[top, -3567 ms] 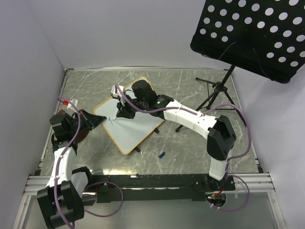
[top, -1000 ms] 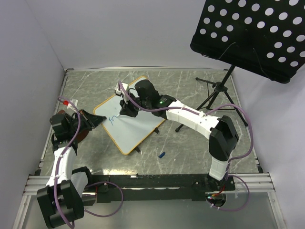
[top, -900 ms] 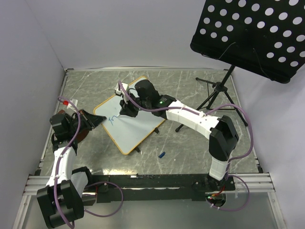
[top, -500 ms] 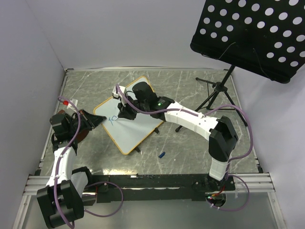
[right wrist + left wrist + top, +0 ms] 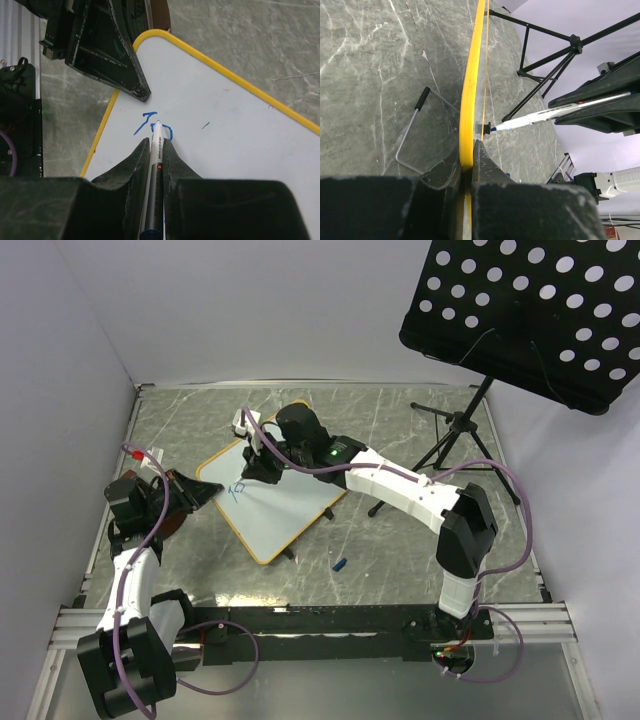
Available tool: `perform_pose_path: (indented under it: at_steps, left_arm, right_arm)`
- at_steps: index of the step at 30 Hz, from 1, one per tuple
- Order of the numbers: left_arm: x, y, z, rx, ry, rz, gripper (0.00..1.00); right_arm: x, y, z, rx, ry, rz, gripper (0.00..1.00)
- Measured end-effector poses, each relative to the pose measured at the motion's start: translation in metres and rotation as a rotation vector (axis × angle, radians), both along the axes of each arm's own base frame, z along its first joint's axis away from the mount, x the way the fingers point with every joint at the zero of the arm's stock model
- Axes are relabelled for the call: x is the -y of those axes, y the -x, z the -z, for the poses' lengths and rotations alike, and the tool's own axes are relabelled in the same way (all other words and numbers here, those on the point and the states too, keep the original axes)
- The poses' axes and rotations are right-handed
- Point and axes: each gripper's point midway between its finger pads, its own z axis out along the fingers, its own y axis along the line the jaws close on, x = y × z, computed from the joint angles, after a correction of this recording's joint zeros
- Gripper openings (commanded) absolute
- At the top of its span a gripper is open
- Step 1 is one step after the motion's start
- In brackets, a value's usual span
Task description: Write a sentence on the whiteboard
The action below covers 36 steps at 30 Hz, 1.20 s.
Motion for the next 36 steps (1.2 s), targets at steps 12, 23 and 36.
perform_pose_path:
  at_steps: [12,23,36]
  left_arm:
    - [0.000,0.000,0.000,0.000,0.000,0.000,0.01]
    - [0.000,-0.001,0.002,-0.008,0.002,0.000,0.01]
    - [0.000,-0.001,0.003,-0.010,0.003,0.000,0.01]
  right_arm:
    - [0.002,-0.004,-0.002,-0.003,-0.005,0.011,0.00]
    - [0.017,-0.023,0.011,-0.014,0.011,0.060,0.00]
    - [0.017,-0.024,0.010,-0.020,0.007,0.064,0.00]
